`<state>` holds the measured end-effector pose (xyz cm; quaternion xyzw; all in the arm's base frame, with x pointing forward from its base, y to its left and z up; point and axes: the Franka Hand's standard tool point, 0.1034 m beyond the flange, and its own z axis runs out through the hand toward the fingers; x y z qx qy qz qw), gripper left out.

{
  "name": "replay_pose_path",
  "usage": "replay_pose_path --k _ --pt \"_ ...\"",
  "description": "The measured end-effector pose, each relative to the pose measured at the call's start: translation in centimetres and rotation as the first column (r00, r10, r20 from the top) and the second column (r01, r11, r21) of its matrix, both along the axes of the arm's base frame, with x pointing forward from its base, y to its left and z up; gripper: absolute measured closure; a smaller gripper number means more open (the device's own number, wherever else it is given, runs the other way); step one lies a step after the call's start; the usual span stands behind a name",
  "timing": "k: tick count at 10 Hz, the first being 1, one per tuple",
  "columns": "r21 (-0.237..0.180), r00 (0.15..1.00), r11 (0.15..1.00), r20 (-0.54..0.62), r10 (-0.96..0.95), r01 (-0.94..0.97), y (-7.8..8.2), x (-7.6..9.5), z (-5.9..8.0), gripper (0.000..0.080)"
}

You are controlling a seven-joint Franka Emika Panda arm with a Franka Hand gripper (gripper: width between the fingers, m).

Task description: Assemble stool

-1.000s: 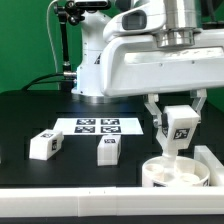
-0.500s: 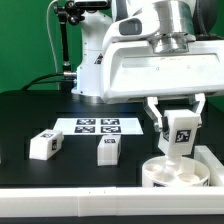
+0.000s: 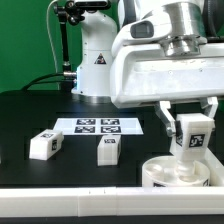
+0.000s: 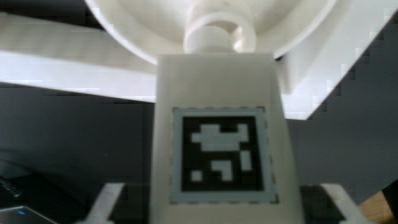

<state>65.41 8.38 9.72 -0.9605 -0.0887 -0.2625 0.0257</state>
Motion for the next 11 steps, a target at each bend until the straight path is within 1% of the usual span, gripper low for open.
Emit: replay_pose_path --k 9,11 --pt "-0.003 0.999 1.0 -0.031 0.011 -0.011 0.5 -1.1 -1.8 0.0461" --pt "-0.004 1.0 1.0 -0.018 0.014 -0.014 0.4 -1.2 -1.9 0.0461"
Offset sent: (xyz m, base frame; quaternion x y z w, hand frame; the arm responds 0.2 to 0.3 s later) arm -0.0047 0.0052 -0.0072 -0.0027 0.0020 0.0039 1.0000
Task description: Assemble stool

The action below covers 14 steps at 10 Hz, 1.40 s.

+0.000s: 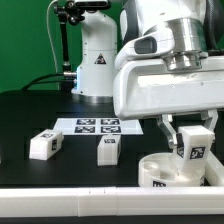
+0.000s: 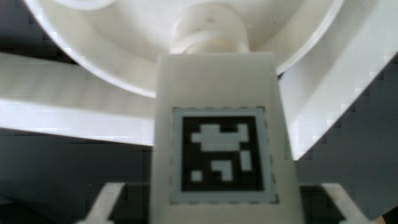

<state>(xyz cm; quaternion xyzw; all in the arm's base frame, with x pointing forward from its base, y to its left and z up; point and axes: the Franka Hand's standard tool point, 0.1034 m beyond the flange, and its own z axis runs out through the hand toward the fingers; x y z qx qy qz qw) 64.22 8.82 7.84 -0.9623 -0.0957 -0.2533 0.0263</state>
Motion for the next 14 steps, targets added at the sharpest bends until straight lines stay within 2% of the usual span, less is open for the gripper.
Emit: replay_pose_path --k 5,6,7,8,9,12,14 --pt "0.001 0.999 1.0 0.047 0.003 -0.003 0.0 0.0 0.1 0.0461" --pt "0.001 0.999 1.0 0.047 0.003 -0.003 0.0 0.0 0.1 0.0382" --pt "0.001 0.999 1.0 0.048 0.003 -0.003 0.0 0.0 0.1 0.0248" --pt "0.001 0.999 1.0 0.051 0.003 -0.003 0.0 0.1 0.3 0.0248" --pt "0.001 0.999 1.0 0.052 0.003 -0.003 0.0 0.1 0.4 0.017" --pt "-0.002 0.999 1.0 0.054 0.004 -0.004 -0.2 0.2 0.5 0.0151" --pt "0.006 0.998 1.0 0.058 -0.008 0.008 0.0 0.5 1.7 0.015"
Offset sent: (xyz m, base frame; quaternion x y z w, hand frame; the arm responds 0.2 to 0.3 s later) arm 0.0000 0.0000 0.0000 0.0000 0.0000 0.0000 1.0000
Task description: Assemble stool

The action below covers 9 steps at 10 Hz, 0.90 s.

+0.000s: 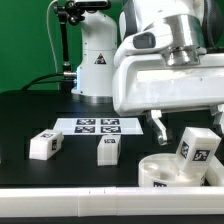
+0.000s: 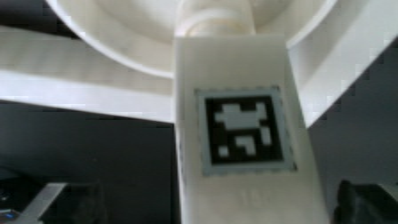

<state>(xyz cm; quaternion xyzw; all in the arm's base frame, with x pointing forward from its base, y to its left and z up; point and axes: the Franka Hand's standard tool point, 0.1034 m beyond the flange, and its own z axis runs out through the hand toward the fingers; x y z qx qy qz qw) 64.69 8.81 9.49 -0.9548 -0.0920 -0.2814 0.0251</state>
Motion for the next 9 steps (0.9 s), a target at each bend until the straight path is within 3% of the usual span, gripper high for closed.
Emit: replay_pose_path --k 2,8,9 --pt "-0.005 1.0 1.0 -0.022 0.002 -0.002 -0.2 0.1 1.4 0.015" --pt "-0.016 0.999 1.0 -0.052 0.012 -0.013 -0.5 -0.1 0.7 0.015" --pt "-0.018 0.992 1.0 -0.121 0.018 -0.021 -0.3 -0.4 0.2 0.015"
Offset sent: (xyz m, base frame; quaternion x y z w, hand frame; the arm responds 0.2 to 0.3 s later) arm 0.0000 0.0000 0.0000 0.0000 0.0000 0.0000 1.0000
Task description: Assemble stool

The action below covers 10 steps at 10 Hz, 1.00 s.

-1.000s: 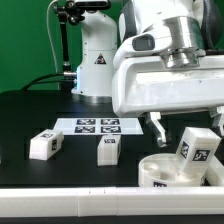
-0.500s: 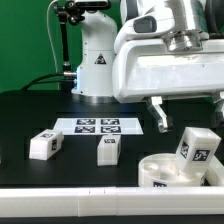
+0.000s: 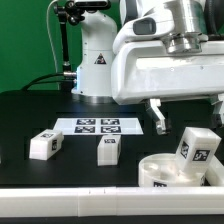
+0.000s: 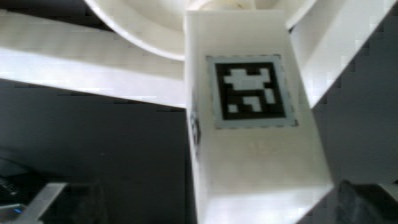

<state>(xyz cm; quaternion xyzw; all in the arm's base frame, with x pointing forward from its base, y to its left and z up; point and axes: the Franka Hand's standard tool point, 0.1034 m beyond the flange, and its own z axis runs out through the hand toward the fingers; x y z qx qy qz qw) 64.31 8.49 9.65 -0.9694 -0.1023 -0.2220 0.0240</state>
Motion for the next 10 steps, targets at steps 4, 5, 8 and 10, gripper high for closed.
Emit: replay_pose_path --k 4,5,8,10 --pt "-0.002 0.963 1.0 -0.27 0.006 -0.007 1.2 0.0 -0.4 0.015" --pt "-0.004 0.941 1.0 -0.339 0.012 -0.015 1.4 0.1 -0.3 0.015" --pt "-0.005 0.921 1.0 -0.388 0.023 -0.027 1.0 0.6 -0.7 0.015" --pt "-0.006 0.922 0.999 -0.384 0.037 -0.042 0.8 0.6 -0.8 0.015"
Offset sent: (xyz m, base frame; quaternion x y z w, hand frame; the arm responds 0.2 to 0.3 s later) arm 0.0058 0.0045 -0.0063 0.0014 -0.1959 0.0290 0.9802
